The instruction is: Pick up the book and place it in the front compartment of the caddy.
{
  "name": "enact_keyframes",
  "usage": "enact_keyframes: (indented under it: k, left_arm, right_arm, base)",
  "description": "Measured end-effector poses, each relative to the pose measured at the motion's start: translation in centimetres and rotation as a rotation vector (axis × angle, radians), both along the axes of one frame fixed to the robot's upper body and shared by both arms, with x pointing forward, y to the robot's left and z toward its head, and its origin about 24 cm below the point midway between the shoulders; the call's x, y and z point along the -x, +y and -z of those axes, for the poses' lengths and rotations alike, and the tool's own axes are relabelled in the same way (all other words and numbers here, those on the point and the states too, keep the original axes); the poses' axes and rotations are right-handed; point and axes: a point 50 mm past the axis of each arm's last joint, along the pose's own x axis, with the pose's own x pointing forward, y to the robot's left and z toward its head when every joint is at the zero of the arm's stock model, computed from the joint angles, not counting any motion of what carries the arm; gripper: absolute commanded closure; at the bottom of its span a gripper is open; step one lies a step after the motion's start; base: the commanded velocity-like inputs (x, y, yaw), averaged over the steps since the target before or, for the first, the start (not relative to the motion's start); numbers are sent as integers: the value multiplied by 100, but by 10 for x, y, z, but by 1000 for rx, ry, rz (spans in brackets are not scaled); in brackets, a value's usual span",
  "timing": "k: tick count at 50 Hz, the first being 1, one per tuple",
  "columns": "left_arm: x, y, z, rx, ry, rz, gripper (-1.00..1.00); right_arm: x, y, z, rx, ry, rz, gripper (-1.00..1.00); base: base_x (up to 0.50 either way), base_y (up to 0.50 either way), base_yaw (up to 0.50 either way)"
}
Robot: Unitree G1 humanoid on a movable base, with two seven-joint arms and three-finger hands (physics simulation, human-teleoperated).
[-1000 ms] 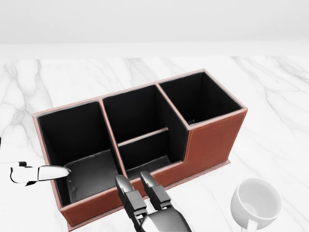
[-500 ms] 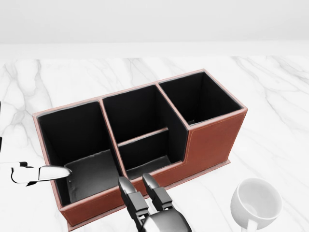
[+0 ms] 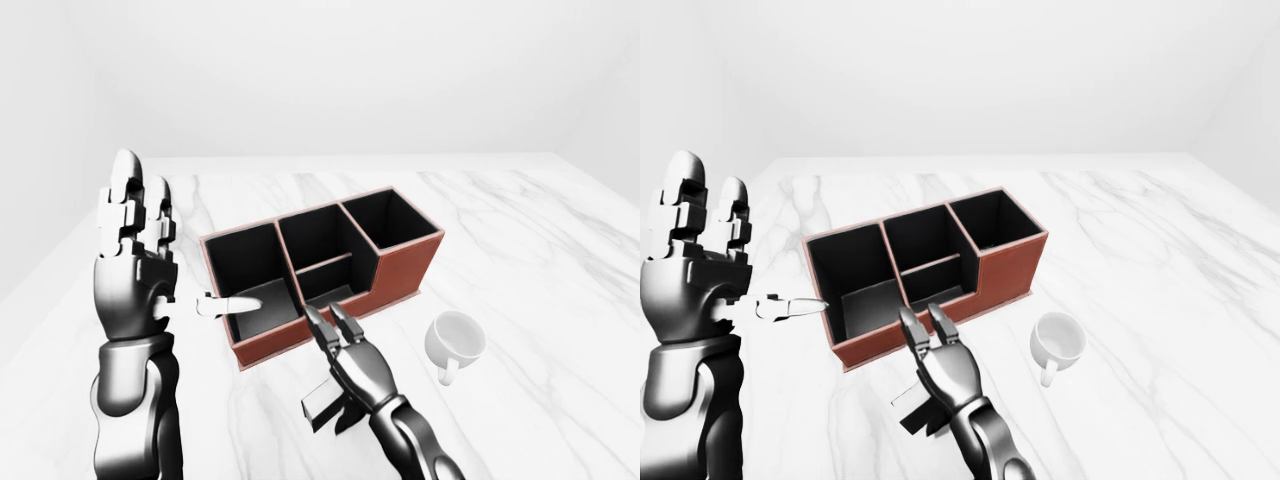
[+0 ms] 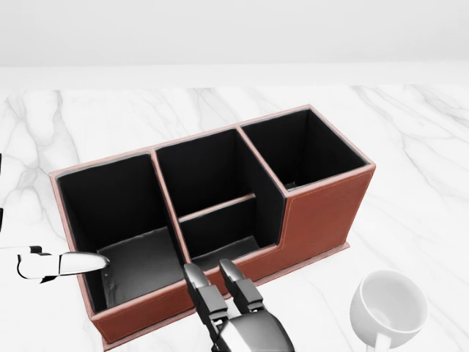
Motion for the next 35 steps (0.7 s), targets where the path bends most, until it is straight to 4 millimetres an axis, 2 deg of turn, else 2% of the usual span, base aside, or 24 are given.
enact_keyframes:
  k: [30,31,32,33,35]
  left_arm:
    - [0,0,0,-1,0,1,-100]
    - [0,0,0,-1,0,1,-100]
    - [0,0,0,-1,0,1,-100]
    - [0,0,0,-1,0,1,-100]
    - [0,0,0,-1,0,1,-100]
  right_arm:
    - [-6,3,10,6,6,6,-100]
    - [-6,3,10,5,6,7,-41]
    - [-6,3,10,4,6,8,71]
    - [-6,3,10,4,7,7,100]
    - [-7,3,10,4,11,5,100]
  base:
    - [0,0,0]
    - [0,0,0]
    - [0,0,0]
    - [0,0,0]
    - [0,0,0]
